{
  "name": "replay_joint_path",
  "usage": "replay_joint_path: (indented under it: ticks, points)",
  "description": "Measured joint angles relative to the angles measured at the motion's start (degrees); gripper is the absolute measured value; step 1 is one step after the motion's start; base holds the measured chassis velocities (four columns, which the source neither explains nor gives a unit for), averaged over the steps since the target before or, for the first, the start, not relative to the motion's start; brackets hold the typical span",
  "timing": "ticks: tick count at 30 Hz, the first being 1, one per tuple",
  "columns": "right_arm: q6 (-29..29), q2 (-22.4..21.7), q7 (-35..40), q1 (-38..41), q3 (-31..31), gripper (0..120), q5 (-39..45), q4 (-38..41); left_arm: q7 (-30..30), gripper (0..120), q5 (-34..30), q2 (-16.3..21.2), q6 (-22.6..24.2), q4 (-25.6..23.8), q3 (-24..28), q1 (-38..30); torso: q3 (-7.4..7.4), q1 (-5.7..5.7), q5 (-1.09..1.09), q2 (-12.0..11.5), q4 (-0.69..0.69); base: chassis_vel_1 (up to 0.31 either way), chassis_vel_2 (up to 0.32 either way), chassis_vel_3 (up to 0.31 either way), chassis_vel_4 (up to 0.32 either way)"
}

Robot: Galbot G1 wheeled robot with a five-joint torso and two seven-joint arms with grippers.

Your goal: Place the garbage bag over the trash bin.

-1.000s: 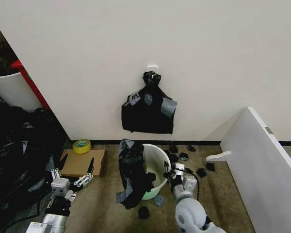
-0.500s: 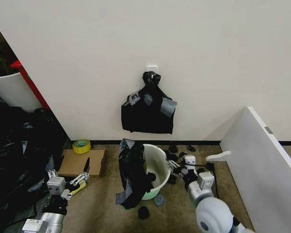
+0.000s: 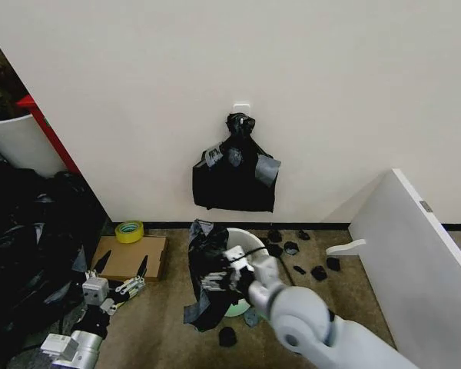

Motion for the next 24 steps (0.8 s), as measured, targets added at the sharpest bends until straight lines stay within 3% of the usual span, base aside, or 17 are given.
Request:
replay_joint_path:
  ticks: [6,9,16,18,22,24]
  points:
    - [-2.4,2.1,2.1,4.9,-3.9,96,-0.4,-3.6,-0.5,100,0.5,-0.2,-0.3,0.6,0.6,-0.5,0.0,0.0,0.0,0.0,-0.01,0.0,0.0,0.0,0.0]
    - [-2.6,3.4,3.1,7.2,-6.3,84,-0.1,-5.9,-0.7,100,0.8,0.0,-0.3,0.7,1.1,-0.6,0.0,0.0,0.01,0.0,-0.01,0.0,0.0,0.0,0.0]
    - [-2.6,4.4,4.5,8.9,-8.6,68,0.7,-7.9,-0.9,100,0.8,0.3,-0.4,0.8,1.2,-0.7,0.0,0.0,0.01,0.0,0.0,0.0,0.0,0.0,0.0]
    - [-2.6,4.4,5.4,9.4,-10.2,54,1.3,-8.7,-1.0,100,0.8,0.3,-0.5,0.8,1.3,-0.8,0.0,0.0,0.02,0.0,-0.01,0.0,0.0,0.0,0.0]
    - [-2.6,3.0,6.8,10.0,-11.6,37,1.8,-9.1,-1.3,100,1.0,-0.1,-0.7,0.8,1.7,-0.9,-0.01,0.0,0.02,0.0,-0.01,0.0,0.0,0.0,0.0]
    - [-2.6,2.7,6.8,10.2,-11.7,34,1.8,-9.1,-1.4,100,1.1,-0.2,-0.7,0.8,1.8,-0.9,-0.01,0.0,0.02,0.0,-0.01,0.0,0.0,0.0,0.0]
